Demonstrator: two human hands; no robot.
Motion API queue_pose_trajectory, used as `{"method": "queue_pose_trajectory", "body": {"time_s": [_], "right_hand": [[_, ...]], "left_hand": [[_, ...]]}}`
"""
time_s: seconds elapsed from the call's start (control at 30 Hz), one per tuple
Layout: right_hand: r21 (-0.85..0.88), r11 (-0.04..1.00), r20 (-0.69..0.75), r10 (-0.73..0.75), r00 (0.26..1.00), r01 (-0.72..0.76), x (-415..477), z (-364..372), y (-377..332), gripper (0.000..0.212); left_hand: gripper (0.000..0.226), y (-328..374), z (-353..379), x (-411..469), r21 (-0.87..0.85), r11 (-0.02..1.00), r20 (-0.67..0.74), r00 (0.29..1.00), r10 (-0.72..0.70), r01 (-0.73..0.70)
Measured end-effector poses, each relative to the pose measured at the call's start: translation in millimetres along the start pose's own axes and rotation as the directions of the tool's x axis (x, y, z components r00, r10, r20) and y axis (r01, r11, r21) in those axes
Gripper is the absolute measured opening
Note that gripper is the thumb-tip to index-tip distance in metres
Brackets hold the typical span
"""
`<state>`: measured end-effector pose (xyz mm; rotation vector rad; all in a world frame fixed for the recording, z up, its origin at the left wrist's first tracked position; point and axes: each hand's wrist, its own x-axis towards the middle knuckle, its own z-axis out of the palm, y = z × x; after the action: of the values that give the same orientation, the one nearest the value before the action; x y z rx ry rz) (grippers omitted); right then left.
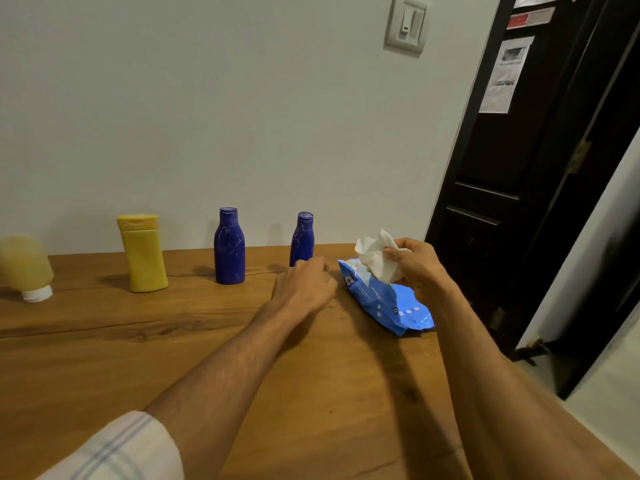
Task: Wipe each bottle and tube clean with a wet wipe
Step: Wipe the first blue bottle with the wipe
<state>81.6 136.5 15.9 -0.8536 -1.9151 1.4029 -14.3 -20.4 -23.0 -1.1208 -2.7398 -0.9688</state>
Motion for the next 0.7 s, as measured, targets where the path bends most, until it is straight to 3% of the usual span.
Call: {"method": "queue_pose_trajectory", "body": {"time_s": [0.33,0.5,0.7], "right_hand": [[-0.008,0.997,-0.096,0.076,0.992,-0.077,8.9,31.7,1.8,0.007],[-0.058,0.998,-0.115,0.025,0.993,-0.031,16.1,42.3,7.3,0.01],[-0.151,0.988,-0.131,-0.044,0.99,0.024,20.5,51.3,10.0,0.018]], "left_hand": [[0.044,-42.9,-11.1,38.8,-0.132,0.984,-0.056,0.99,-0.126,0.118],[0.047,-50.0,-6.4,53.3,-0.204,0.969,-0.06,0.987,-0.151,0.136],[0.068,-55.3,4.2,70.1,-0.341,0.924,-0.021,0.981,-0.192,0.173]]}}
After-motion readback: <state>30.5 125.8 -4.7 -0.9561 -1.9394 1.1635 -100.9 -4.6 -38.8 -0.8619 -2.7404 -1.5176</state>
